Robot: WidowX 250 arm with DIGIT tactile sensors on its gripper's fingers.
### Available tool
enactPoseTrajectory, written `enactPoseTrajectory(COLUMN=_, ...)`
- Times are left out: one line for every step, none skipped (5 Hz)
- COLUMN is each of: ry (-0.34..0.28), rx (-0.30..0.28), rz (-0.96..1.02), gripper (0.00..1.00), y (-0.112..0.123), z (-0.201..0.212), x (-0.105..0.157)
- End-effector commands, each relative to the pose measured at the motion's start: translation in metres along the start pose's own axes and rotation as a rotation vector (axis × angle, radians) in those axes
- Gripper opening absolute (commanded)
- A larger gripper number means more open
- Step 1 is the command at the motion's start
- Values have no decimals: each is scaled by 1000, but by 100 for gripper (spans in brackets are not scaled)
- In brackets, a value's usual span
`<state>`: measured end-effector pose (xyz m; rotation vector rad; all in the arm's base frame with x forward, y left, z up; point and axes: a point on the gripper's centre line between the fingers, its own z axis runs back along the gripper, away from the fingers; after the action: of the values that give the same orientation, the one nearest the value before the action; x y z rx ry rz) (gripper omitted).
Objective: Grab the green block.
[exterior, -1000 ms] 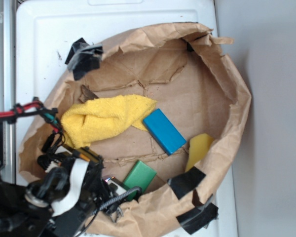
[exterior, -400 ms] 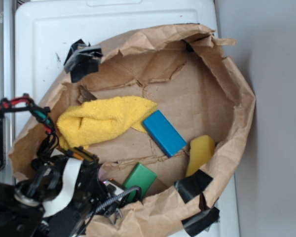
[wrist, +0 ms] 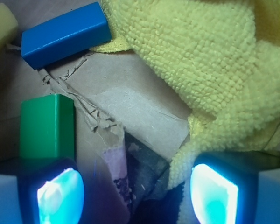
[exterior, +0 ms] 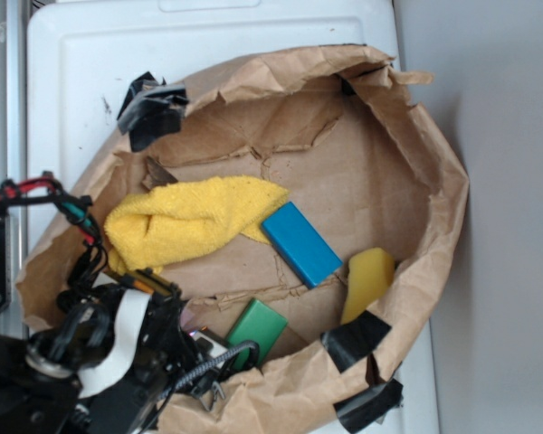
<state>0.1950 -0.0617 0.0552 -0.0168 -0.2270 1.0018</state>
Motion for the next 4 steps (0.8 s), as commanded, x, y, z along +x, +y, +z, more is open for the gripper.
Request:
enactPoseTrajectory(ry=-12, rx=-2, rz=124, gripper=100, y=-63, z=-15, x=27)
enactPoseTrajectory(ry=-20, rx=-26, rz=128, gripper=100, y=-74, z=-22, x=38)
enactPoseTrajectory(ry=-13, rx=-38, rz=132, gripper=100, y=-77, z=-23, x=45)
enactPoseTrajectory(ry=-27, rx=-14, rz=146, gripper=100, y=-77, z=-30, x=47)
